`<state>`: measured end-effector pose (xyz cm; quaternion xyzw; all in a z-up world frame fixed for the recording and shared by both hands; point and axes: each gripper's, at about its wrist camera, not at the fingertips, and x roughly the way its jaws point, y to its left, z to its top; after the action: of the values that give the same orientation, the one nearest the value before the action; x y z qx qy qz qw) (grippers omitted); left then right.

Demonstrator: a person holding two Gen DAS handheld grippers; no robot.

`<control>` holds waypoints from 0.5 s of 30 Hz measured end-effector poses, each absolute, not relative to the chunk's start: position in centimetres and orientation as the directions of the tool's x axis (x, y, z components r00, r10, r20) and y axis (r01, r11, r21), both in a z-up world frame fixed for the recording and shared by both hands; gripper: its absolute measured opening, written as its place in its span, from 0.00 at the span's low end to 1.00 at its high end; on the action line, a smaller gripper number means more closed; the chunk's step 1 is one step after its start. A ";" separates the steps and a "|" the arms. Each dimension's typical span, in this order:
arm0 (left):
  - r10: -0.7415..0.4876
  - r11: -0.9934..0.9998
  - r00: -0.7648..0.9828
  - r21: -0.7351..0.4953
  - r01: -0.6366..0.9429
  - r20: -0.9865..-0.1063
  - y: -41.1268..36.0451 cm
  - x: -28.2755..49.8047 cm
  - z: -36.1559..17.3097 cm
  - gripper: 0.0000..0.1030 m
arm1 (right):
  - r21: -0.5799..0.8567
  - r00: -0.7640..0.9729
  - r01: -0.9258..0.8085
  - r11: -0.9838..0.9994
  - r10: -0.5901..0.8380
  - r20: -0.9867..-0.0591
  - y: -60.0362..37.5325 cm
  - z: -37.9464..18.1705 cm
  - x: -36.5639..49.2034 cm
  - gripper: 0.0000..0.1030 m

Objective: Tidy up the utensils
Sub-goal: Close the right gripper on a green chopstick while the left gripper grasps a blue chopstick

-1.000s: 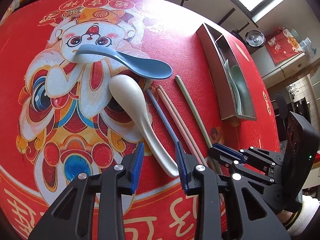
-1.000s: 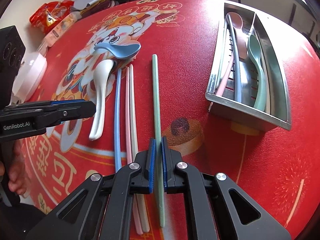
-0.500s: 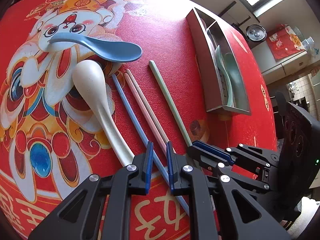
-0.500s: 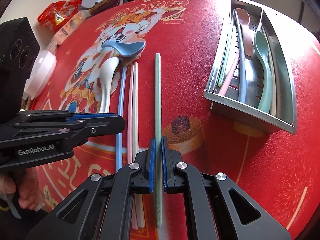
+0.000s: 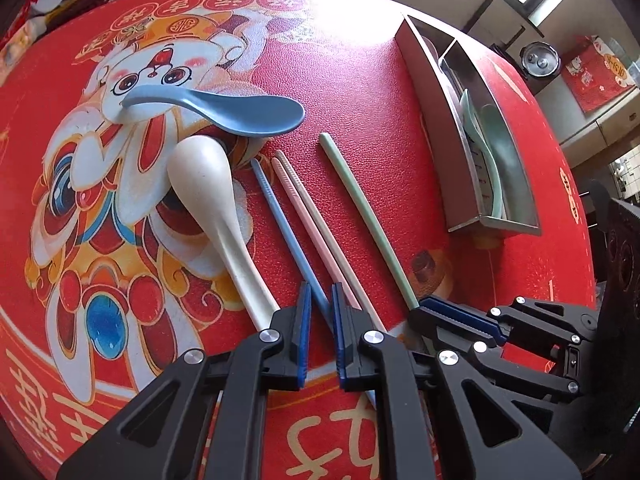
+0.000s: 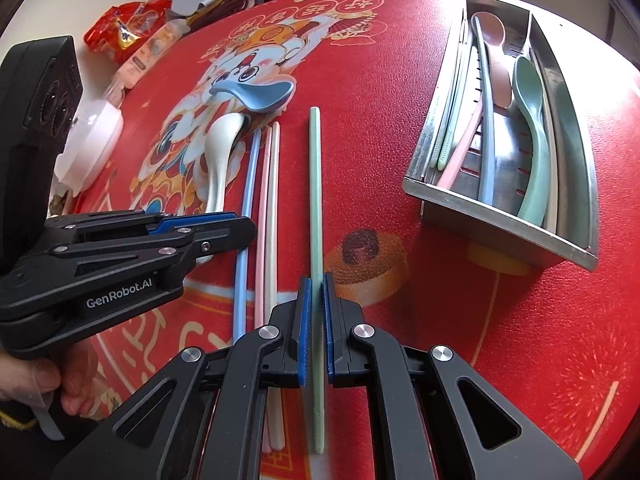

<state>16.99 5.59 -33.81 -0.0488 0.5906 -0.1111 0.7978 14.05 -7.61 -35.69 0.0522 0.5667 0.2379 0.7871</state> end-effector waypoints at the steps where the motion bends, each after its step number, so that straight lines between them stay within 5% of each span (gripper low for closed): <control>1: -0.228 0.971 0.280 -0.198 0.131 -0.933 5.5 16.9 -33.8 0.11 | 0.353 0.244 -0.314 0.881 0.435 -0.867 -7.6 -35.7 14.0 0.06; 15: -0.126 0.979 0.289 -0.072 0.190 -0.949 6.6 15.5 -33.6 0.16 | 0.350 0.241 -0.264 0.899 0.413 -0.878 -7.4 -35.7 14.2 0.06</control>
<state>15.45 6.57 -33.57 0.0272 0.5880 -0.0983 0.8024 14.18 -7.41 -35.69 0.0645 0.5772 0.2158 0.7850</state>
